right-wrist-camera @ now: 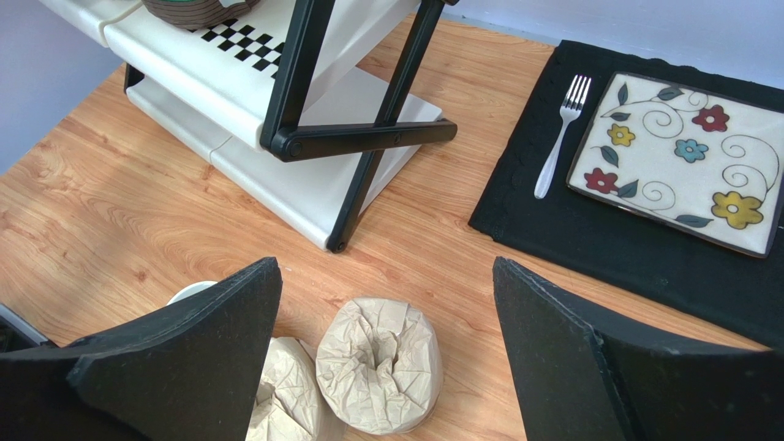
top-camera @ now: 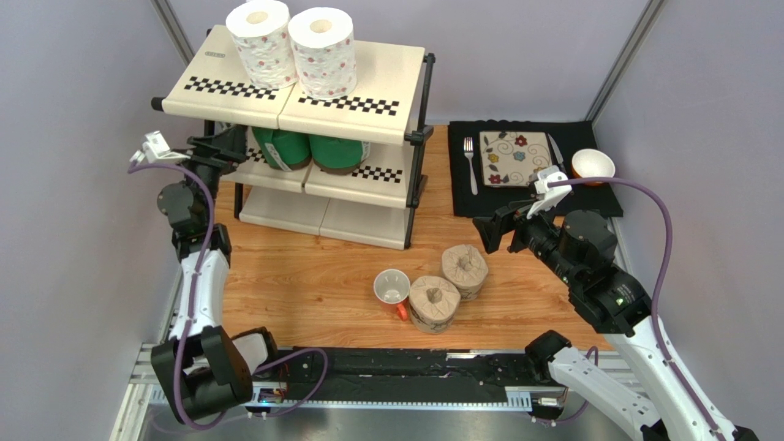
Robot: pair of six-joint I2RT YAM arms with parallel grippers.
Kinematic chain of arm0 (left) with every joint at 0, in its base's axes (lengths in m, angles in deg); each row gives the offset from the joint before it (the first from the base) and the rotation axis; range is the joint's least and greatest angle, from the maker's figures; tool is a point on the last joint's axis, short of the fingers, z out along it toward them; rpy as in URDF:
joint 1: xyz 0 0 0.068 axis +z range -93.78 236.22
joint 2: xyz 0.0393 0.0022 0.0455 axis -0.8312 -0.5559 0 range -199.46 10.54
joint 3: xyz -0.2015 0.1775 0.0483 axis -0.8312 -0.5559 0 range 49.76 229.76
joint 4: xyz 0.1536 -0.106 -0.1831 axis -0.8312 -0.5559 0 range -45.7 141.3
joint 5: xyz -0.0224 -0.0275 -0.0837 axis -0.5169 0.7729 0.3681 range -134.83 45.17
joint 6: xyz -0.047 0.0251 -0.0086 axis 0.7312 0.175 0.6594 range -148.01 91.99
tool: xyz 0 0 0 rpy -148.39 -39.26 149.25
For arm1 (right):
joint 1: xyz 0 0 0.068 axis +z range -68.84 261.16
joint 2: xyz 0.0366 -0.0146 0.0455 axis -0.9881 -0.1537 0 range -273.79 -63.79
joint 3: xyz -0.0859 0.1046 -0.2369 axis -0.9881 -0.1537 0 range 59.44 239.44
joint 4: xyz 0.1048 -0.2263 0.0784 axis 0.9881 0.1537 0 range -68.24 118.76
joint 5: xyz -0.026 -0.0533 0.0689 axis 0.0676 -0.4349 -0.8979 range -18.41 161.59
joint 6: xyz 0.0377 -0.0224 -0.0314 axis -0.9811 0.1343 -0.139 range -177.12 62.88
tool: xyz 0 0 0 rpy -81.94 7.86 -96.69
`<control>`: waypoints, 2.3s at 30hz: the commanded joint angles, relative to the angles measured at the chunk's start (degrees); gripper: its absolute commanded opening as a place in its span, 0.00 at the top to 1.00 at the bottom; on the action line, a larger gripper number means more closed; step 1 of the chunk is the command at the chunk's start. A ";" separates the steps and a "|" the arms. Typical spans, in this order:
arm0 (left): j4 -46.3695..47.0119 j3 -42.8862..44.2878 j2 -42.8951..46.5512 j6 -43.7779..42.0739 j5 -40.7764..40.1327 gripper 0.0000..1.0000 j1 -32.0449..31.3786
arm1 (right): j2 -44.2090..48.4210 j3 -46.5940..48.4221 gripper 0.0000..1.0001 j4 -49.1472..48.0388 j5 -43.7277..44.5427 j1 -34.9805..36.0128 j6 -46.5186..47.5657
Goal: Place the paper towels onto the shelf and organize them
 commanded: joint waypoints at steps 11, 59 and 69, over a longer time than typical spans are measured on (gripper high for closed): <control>-23.50 -4.81 20.43 -10.85 8.46 0.03 3.73 | 1.74 2.04 0.10 -0.26 4.67 0.16 -0.69; -38.28 2.45 -0.62 -49.89 -15.90 0.01 -78.36 | 5.43 2.83 0.11 3.70 13.56 0.07 -3.33; -46.55 6.60 -8.97 -52.97 -6.40 0.01 -78.36 | 5.08 2.40 0.10 3.52 13.12 0.16 -3.77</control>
